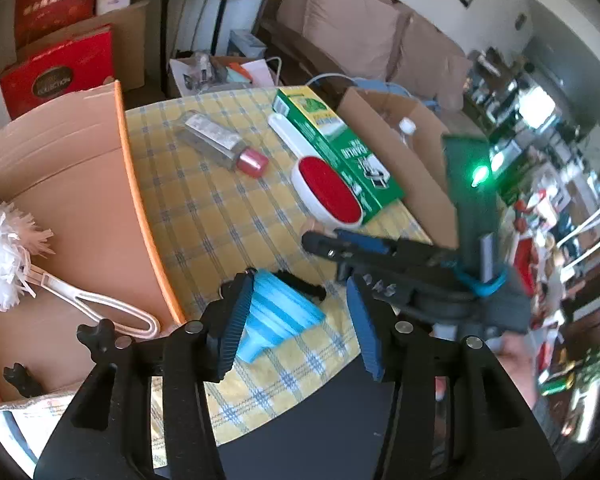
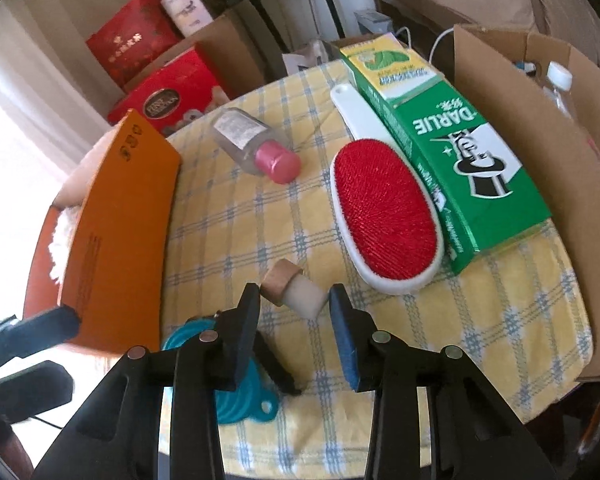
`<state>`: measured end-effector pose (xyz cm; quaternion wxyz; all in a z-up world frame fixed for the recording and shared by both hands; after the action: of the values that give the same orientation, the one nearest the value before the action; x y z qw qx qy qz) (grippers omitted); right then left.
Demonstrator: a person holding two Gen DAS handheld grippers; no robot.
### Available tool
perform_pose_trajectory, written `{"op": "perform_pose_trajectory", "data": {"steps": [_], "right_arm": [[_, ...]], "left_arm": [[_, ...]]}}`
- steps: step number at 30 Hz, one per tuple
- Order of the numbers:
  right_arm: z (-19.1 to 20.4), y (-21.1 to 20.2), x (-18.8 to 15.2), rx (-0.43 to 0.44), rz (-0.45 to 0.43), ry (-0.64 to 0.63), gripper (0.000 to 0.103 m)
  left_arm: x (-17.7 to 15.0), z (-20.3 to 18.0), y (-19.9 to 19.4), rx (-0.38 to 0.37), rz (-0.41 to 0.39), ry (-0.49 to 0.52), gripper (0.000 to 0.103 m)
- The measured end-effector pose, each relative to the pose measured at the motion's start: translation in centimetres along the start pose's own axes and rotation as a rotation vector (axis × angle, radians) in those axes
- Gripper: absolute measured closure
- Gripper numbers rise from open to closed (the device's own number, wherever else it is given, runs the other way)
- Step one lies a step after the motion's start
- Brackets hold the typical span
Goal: Organize objects
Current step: 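Grasp the tan cork stopper with the right tool while the left tool holds the funnel, then carry the funnel with the left tool and cork with the right tool over the orange box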
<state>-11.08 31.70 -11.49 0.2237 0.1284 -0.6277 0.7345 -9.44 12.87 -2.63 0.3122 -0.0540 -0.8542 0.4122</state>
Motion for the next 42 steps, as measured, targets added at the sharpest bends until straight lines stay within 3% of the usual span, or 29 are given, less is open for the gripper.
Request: {"op": "perform_pose_trajectory", "data": {"steps": [3, 16, 18, 20, 27, 29, 31, 42], "right_arm": [[-0.3, -1.2, -0.2, 0.007, -0.015, -0.007, 0.067], [-1.5, -5.1, -0.8, 0.038, -0.062, -0.018, 0.067], [-1.8, -5.3, -0.8, 0.039, -0.064, -0.017, 0.067], [-2.0, -5.4, -0.9, 0.036, -0.065, -0.018, 0.067], [-2.3, -5.2, -1.1, 0.033, -0.058, -0.021, 0.067], [-2.3, -5.2, -1.1, 0.035, -0.058, -0.022, 0.067], [-2.2, -5.2, -1.1, 0.035, -0.060, -0.026, 0.067], [-1.9, -5.9, -1.0, 0.041, -0.074, -0.035, 0.067]], "left_arm": [[-0.5, -0.3, 0.6, 0.007, 0.021, 0.016, 0.050], [-2.5, -1.5, 4.9, 0.100, 0.148, 0.155, 0.049], [-2.6, -1.4, 5.4, 0.119, 0.150, 0.160, 0.038], [-2.6, -1.3, 5.7, 0.136, 0.144, 0.171, 0.036], [-2.6, -1.1, 7.2, 0.167, 0.145, 0.173, 0.036], [-2.6, -1.1, 7.3, 0.166, 0.136, 0.170, 0.039], [-2.5, -0.9, 7.3, 0.184, 0.129, 0.171, 0.049], [-1.8, -1.4, 3.9, 0.106, 0.053, 0.127, 0.053]]}}
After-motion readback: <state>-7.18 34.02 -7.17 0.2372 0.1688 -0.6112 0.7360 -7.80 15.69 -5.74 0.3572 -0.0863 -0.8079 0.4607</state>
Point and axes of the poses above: each gripper's, at about its wrist camera, not at the fingertips, and y roughly the way its jaws point, z to its left, x to its top, the point moved 1 cm from there along y, roughly the way its jaws point, and after that the axes turned 11 degrees about -x, right-handed, at the moved point
